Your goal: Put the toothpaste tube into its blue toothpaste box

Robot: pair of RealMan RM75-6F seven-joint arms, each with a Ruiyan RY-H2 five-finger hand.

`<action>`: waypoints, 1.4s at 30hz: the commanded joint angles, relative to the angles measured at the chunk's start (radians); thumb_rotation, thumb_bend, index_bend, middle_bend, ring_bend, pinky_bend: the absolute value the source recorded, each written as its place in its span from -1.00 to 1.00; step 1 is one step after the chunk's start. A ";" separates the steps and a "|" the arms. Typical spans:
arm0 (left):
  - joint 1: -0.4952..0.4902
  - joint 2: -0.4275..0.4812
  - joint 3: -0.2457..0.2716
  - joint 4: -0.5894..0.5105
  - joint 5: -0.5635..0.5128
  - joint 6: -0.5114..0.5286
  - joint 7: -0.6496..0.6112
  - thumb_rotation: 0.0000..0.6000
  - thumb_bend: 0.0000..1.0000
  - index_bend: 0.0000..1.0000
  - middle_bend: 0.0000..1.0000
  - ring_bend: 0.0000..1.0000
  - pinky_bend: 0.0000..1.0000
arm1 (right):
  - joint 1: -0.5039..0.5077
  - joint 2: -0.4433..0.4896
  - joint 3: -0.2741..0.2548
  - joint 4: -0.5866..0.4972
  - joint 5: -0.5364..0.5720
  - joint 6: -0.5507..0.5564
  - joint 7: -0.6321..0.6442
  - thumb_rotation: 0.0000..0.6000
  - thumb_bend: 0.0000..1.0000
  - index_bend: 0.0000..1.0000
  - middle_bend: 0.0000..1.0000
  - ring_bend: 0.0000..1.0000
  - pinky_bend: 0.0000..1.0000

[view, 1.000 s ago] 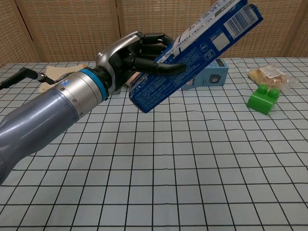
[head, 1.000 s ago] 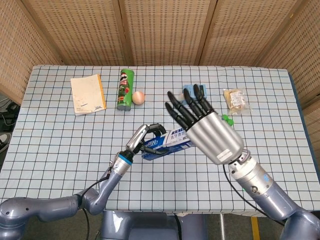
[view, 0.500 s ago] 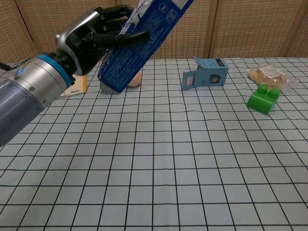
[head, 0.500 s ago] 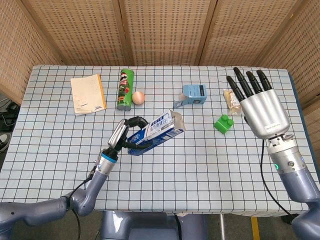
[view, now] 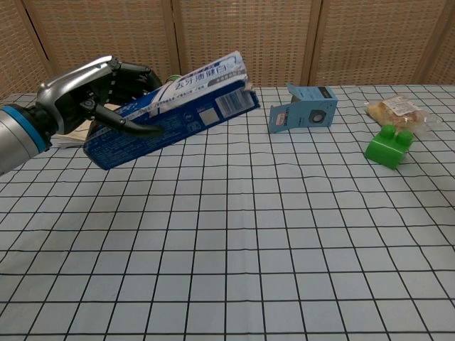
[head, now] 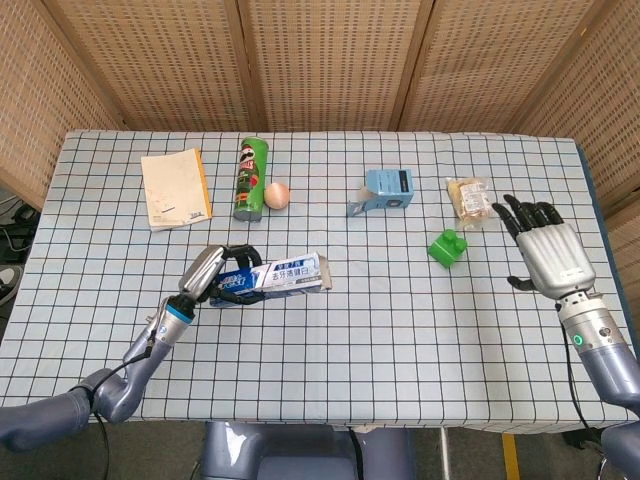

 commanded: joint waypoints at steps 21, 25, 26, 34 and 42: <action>0.017 -0.178 0.121 0.398 0.017 -0.112 -0.040 1.00 -0.98 0.04 -0.24 -0.18 -0.14 | -0.090 -0.159 -0.071 0.221 -0.135 -0.002 0.241 1.00 -1.00 -0.79 -0.73 -0.67 -0.65; 0.013 -0.171 0.131 0.394 0.024 -0.121 -0.059 1.00 -1.00 -0.51 -0.77 -0.71 -0.55 | -0.099 -0.164 -0.071 0.229 -0.144 0.007 0.263 1.00 -1.00 -0.78 -0.73 -0.67 -0.65; 0.014 -0.168 0.129 0.389 0.024 -0.116 -0.060 1.00 -1.00 -0.60 -0.86 -0.79 -0.61 | -0.102 -0.165 -0.071 0.229 -0.146 0.010 0.270 1.00 -1.00 -0.78 -0.73 -0.67 -0.65; 0.038 -0.046 0.106 0.231 0.018 -0.038 0.007 1.00 -1.00 -0.99 -1.00 -1.00 -1.00 | -0.142 -0.159 -0.069 0.201 -0.177 0.076 0.327 1.00 -1.00 -0.70 -0.71 -0.66 -0.66; 0.290 0.236 0.062 -0.248 -0.198 0.229 0.724 1.00 -1.00 -1.00 -1.00 -1.00 -1.00 | -0.237 -0.224 -0.079 0.227 -0.261 0.281 0.279 1.00 -1.00 -0.79 -0.91 -0.79 -0.98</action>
